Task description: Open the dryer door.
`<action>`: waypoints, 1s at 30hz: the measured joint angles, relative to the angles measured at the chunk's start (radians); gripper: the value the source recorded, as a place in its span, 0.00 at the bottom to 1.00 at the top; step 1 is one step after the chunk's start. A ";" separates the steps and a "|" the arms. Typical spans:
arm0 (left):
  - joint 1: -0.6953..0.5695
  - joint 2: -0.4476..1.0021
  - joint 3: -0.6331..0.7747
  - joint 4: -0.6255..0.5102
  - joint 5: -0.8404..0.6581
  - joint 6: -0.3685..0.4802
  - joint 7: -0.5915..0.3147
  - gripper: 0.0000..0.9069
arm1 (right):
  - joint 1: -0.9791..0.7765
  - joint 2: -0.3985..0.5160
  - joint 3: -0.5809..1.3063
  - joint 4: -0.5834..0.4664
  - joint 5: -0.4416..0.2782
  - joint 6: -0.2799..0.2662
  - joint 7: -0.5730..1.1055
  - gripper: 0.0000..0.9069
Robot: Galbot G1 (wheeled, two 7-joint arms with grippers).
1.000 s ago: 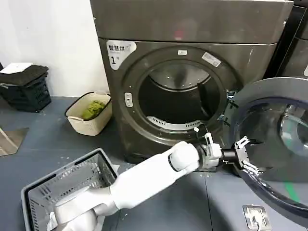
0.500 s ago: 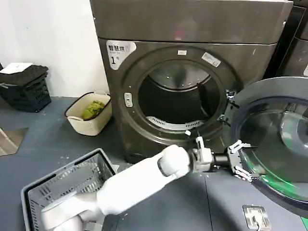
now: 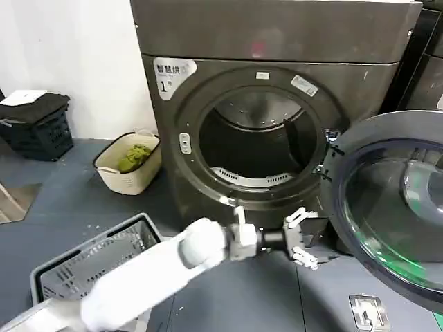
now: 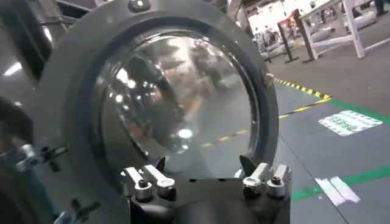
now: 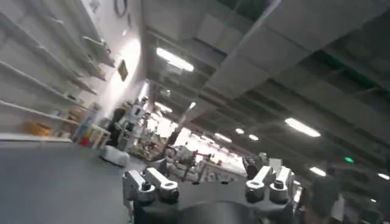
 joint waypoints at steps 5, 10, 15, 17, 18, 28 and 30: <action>0.082 0.120 -0.086 -0.084 -0.017 -0.003 -0.001 1.00 | 0.029 -0.025 -0.027 0.008 -0.011 -0.018 -0.005 1.00; 0.175 0.224 -0.196 -0.144 -0.027 -0.013 -0.005 1.00 | 0.054 -0.057 -0.053 -0.012 -0.051 -0.020 -0.004 1.00; 0.276 0.320 -0.324 -0.182 0.009 -0.034 -0.010 1.00 | 0.075 -0.086 -0.070 -0.037 -0.111 -0.039 0.016 1.00; 0.321 0.361 -0.381 -0.194 0.050 -0.060 -0.007 1.00 | 0.081 -0.091 -0.074 -0.043 -0.132 -0.045 0.022 1.00; 0.347 0.386 -0.410 -0.198 0.071 -0.074 -0.006 1.00 | 0.083 -0.093 -0.076 -0.045 -0.138 -0.047 0.024 1.00; 0.566 0.632 -0.646 -0.180 0.427 -0.211 -0.003 1.00 | 0.095 -0.086 -0.106 -0.068 -0.140 0.004 0.021 1.00; 0.579 0.674 -0.674 -0.163 0.503 -0.250 -0.003 1.00 | 0.099 -0.083 -0.115 -0.068 -0.139 0.007 0.020 1.00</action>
